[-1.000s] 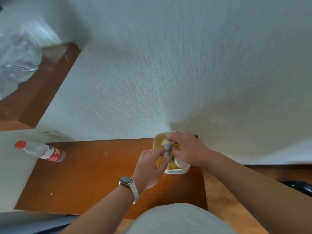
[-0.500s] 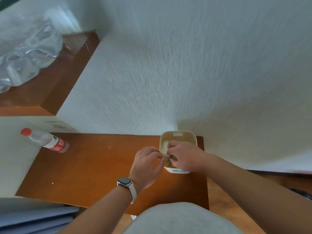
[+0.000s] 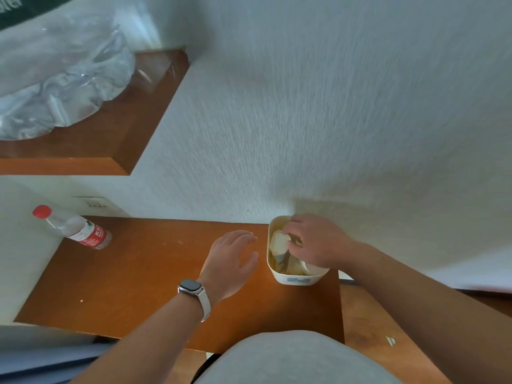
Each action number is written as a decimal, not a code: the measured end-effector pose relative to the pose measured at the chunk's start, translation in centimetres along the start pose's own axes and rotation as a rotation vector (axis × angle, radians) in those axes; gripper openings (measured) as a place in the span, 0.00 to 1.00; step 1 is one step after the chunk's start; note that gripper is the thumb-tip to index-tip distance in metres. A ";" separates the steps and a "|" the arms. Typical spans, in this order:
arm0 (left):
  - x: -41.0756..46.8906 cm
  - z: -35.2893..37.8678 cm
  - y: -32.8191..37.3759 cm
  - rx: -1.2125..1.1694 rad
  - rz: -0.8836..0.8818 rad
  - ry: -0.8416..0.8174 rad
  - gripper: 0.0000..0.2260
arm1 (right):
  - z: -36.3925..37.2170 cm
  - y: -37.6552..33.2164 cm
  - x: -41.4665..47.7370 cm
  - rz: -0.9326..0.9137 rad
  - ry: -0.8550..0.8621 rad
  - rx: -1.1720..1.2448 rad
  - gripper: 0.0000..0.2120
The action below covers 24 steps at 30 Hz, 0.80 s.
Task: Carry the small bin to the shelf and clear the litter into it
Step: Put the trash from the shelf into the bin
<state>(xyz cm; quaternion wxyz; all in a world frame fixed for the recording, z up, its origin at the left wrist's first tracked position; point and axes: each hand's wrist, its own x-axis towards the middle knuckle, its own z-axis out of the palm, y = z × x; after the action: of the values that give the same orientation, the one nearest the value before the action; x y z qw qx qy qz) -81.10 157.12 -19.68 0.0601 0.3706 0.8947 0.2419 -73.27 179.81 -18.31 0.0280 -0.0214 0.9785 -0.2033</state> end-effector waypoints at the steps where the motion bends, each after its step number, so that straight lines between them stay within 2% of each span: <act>1: 0.0 -0.4 -0.4 0.022 0.012 -0.012 0.15 | -0.4 -0.1 0.0 0.011 0.009 -0.015 0.14; 6: -0.2 -2.4 -3.0 0.190 0.112 -0.093 0.19 | -1.0 -2.3 0.1 0.010 0.075 -0.131 0.17; 12: -0.6 -5.8 -7.2 0.301 0.143 -0.104 0.22 | 0.7 -7.2 3.0 0.046 0.040 -0.188 0.22; 17: -2.5 -9.2 -12.1 0.335 0.084 -0.054 0.21 | 2.3 -12.5 7.1 0.025 0.000 -0.244 0.24; 24: -6.1 -13.9 -21.6 0.375 -0.108 -0.001 0.21 | 5.3 -20.1 14.5 -0.077 -0.067 -0.315 0.26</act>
<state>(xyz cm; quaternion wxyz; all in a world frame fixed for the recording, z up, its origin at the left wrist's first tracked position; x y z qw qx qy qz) -94.36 134.33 -18.21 0.0034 0.3266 0.9428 0.0671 -86.78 158.49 -15.79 0.0490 -0.0698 0.9952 -0.0477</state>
